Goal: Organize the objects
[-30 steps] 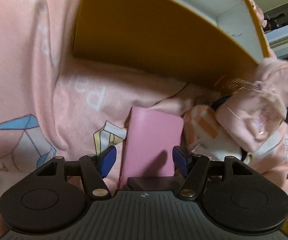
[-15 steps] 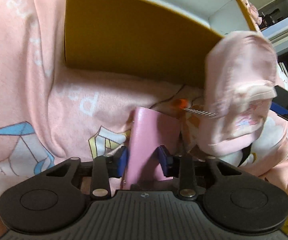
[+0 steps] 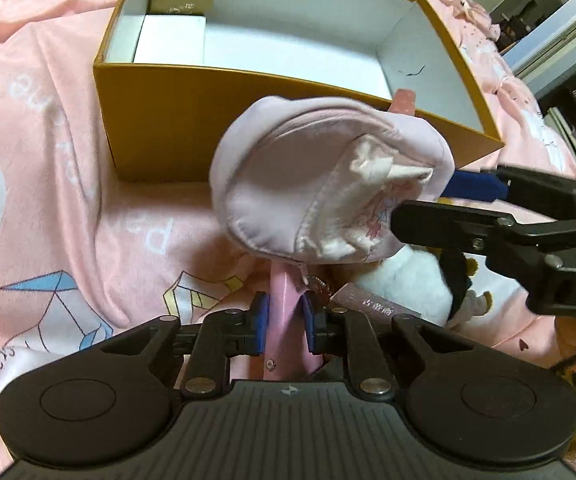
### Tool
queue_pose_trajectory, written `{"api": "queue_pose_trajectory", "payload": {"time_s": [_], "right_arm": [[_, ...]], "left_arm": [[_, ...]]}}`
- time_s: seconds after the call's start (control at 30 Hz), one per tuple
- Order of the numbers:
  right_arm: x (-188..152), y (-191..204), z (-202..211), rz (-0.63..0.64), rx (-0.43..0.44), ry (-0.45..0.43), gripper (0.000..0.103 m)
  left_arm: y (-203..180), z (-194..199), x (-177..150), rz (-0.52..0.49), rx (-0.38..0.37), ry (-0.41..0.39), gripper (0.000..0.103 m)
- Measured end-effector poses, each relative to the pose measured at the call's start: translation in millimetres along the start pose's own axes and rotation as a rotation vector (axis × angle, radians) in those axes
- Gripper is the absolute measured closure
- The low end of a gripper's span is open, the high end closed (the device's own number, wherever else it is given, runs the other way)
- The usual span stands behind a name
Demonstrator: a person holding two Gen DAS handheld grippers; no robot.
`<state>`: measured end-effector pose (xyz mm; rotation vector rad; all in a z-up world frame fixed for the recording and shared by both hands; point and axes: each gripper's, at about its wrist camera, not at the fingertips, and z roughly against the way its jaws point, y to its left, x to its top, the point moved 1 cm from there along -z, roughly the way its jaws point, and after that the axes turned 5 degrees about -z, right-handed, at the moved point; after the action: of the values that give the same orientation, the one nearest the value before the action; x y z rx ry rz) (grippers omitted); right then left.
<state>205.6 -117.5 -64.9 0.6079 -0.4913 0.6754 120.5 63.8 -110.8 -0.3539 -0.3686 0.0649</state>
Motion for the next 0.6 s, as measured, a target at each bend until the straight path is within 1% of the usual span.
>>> {"api": "queue_pose_trajectory", "payload": {"time_s": [0.07, 0.13, 0.17, 0.23, 0.3, 0.43, 0.47, 0.53, 0.6], "right_arm": [[5, 3, -6, 0.039, -0.017, 0.014, 0.040], [10, 3, -9, 0.048, -0.030, 0.027, 0.052], [11, 1, -11, 0.041, -0.034, 0.035, 0.064], [11, -1, -12, 0.016, -0.025, 0.041, 0.066], [9, -2, -10, 0.005, -0.031, 0.033, 0.072], [9, -8, 8, -0.066, -0.040, -0.010, 0.074], [8, -11, 16, -0.092, -0.041, -0.024, 0.075], [6, -17, 30, -0.143, -0.041, -0.052, 0.075], [3, -21, 44, -0.180, -0.048, -0.082, 0.076]], "left_arm": [[0, 1, 7, -0.009, 0.014, 0.012, 0.082], [2, -6, 6, -0.022, 0.035, 0.032, 0.077], [4, -9, 5, -0.016, 0.041, 0.036, 0.076], [8, -14, 3, -0.004, 0.040, 0.044, 0.071], [9, -16, 1, -0.005, 0.041, 0.043, 0.070], [13, -15, -3, 0.004, 0.035, 0.024, 0.070], [13, -13, -4, 0.004, 0.037, 0.014, 0.071], [9, -3, -7, -0.014, 0.042, -0.019, 0.078], [5, 10, -9, -0.031, 0.041, -0.060, 0.081]]}}
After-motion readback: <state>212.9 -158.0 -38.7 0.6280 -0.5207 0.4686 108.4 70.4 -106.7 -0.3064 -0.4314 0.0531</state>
